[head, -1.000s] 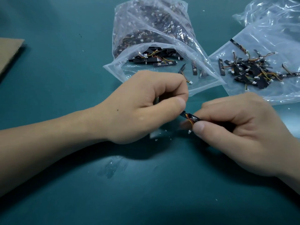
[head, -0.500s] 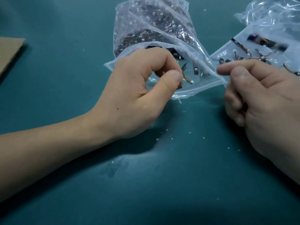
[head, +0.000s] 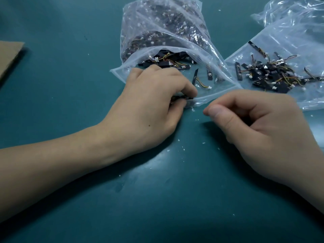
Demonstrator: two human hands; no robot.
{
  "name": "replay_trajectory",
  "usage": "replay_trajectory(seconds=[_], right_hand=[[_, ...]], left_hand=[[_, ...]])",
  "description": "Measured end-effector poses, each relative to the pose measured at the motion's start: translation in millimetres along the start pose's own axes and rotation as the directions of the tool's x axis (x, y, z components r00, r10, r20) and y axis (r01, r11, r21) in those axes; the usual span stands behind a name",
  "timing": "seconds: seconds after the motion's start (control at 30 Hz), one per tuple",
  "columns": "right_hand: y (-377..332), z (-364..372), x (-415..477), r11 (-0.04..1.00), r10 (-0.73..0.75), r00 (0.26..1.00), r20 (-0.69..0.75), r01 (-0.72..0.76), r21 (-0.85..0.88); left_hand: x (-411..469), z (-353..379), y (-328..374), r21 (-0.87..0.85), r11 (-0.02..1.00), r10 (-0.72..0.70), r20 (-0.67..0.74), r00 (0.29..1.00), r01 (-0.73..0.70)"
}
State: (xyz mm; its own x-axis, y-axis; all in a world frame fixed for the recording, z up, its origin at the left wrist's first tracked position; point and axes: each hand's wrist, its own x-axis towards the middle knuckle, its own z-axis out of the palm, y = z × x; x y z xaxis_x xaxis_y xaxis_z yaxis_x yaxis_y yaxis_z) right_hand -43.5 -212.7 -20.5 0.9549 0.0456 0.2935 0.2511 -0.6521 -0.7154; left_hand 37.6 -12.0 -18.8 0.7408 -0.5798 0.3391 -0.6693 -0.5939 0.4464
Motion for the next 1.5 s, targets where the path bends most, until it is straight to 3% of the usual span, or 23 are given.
replay_trajectory(seconds=[0.1, 0.2, 0.3, 0.37, 0.47, 0.7, 0.9, 1.2, 1.5], right_hand=[[1.0, -0.9, 2.7, 0.986, 0.102, 0.991, -0.084, -0.090, 0.140], [-0.4, -0.7, 4.7, 0.975, 0.105, 0.993, -0.056, -0.092, 0.204], [-2.9, 0.8, 4.1, 0.988, 0.044, 0.999, 0.030, -0.048, 0.147], [-2.6, 1.5, 3.7, 0.998, 0.015, 0.998, 0.058, -0.019, 0.066], [-2.9, 0.6, 3.7, 0.994, 0.034, 0.998, 0.044, -0.038, 0.099], [0.6, 0.0, 5.1, 0.980, 0.076, 0.996, -0.037, -0.067, 0.186], [-0.2, 0.2, 4.8, 0.981, 0.067, 0.997, -0.038, -0.059, 0.183], [-1.6, 0.3, 3.9, 0.981, 0.067, 0.997, -0.044, -0.058, 0.187], [-2.6, 0.6, 4.1, 0.981, 0.058, 0.998, -0.037, -0.050, 0.187]], left_hand=[[-0.2, 0.1, -3.7, -0.166, 0.986, 0.007, -0.058, 0.998, -0.017], [-0.4, -1.9, -2.6, -0.268, 0.959, 0.060, -0.121, 0.991, -0.091], [-1.3, -1.9, -1.6, -0.395, 0.906, 0.105, -0.133, 0.986, -0.150], [-2.2, -1.5, -1.3, -0.448, 0.885, 0.095, -0.104, 0.990, -0.132], [-2.8, -1.9, 0.1, -0.492, 0.867, 0.064, -0.047, 0.997, -0.078], [0.8, -4.3, -2.4, -0.538, 0.842, 0.001, 0.083, 0.997, 0.044], [-0.3, -6.2, 1.0, -0.522, 0.850, 0.010, 0.140, 0.990, 0.065], [-0.2, -6.1, 3.3, -0.401, 0.915, 0.005, 0.116, 0.993, 0.042], [0.1, -6.2, 4.4, -0.393, 0.918, 0.000, 0.130, 0.991, 0.052]])
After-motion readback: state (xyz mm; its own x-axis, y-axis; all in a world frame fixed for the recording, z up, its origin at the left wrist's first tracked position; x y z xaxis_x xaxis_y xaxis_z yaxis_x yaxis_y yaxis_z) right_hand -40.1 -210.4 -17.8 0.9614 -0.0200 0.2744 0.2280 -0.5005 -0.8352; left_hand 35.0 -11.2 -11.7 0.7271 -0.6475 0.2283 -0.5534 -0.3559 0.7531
